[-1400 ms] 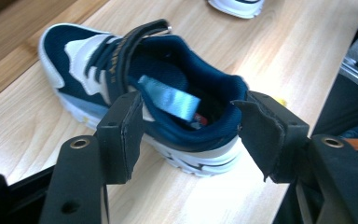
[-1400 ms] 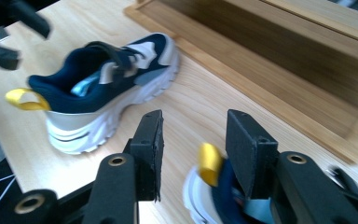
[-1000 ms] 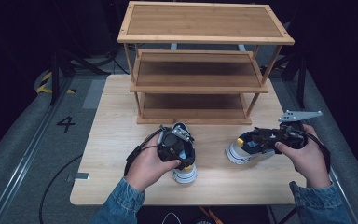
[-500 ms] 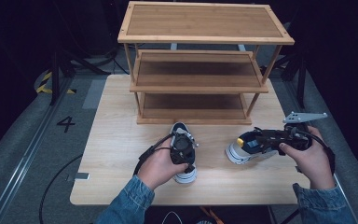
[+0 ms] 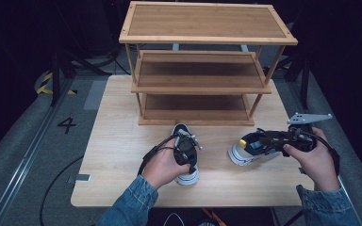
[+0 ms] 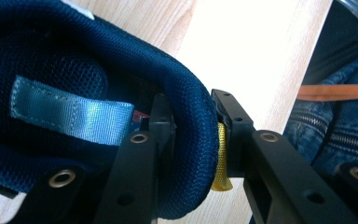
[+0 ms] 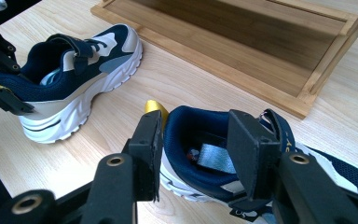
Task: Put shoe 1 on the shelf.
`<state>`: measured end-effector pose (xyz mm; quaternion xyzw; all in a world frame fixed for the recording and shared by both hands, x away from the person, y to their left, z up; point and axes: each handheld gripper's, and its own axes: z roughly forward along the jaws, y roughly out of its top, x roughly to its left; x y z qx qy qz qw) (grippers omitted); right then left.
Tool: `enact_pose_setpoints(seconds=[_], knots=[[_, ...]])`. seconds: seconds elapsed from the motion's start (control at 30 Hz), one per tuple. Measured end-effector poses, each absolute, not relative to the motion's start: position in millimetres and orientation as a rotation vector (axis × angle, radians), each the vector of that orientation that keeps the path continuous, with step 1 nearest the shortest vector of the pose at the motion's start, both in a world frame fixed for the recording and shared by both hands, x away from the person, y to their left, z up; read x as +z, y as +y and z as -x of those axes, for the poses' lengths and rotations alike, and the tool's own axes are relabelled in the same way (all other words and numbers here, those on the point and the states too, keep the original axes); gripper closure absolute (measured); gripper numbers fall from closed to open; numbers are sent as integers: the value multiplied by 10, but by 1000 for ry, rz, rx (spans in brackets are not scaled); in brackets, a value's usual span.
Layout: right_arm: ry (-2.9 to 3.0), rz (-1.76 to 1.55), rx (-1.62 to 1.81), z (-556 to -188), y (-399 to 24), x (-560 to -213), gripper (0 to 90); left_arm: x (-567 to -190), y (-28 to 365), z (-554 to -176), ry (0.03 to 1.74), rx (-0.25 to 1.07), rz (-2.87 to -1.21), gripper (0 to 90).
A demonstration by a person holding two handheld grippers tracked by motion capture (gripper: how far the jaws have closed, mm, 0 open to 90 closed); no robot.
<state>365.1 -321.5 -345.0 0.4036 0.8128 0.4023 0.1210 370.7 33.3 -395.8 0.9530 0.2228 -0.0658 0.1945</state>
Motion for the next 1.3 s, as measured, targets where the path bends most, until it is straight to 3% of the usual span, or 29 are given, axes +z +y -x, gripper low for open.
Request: enact_pose_setpoints(seconds=[1.3], knots=[[2386, -1197, 1172, -3673, -3198, -3492, 545, -2758, 408, -3644, 402, -123, -2692, 714]])
